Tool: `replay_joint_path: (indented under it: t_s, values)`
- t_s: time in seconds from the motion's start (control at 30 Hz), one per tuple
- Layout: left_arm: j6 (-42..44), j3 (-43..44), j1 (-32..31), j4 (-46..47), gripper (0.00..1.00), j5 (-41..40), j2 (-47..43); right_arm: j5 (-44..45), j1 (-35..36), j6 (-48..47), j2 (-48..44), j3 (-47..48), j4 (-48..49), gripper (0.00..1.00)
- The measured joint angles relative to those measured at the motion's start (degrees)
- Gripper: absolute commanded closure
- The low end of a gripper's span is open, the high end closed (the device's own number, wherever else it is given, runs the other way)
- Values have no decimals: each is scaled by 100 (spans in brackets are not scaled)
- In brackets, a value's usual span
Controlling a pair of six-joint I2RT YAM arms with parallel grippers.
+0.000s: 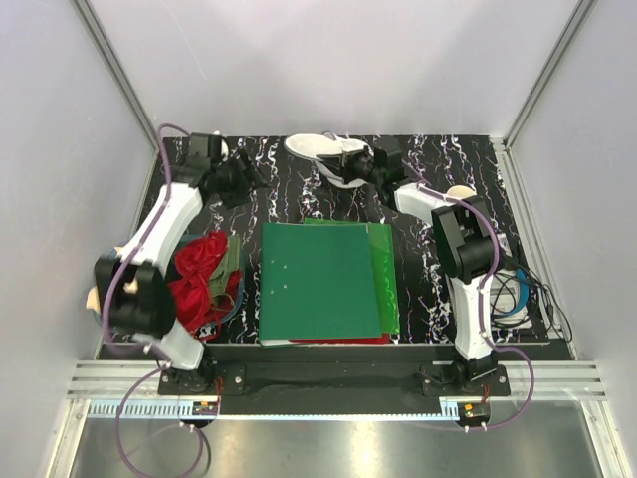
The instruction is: Place the bra in the laundry bag and zip it closed
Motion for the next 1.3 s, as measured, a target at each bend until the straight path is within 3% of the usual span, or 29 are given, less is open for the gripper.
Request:
replay_joint_path:
  t_s: [0.13, 0.2, 0.47, 0.93, 1.3]
  values:
    - [-269, 605, 160, 293, 27, 741, 1285, -448, -81, 476, 66, -527, 850, 100]
    - [-417, 872, 120, 461, 34, 1016, 1799, -568, -140, 605, 63, -643, 1196, 100]
    - [-1252, 1056, -387, 1714, 35, 1650, 2677, -446, -315, 979, -50, -669, 2087, 100]
    - [-2673, 1469, -599, 3018, 18, 1633, 3908, 15, -295, 1086, -170, -885, 2599, 100]
    - [-3200, 2225, -850, 3449, 22, 1528, 4599, 247, -94, 1088, -227, -992, 2669, 100]
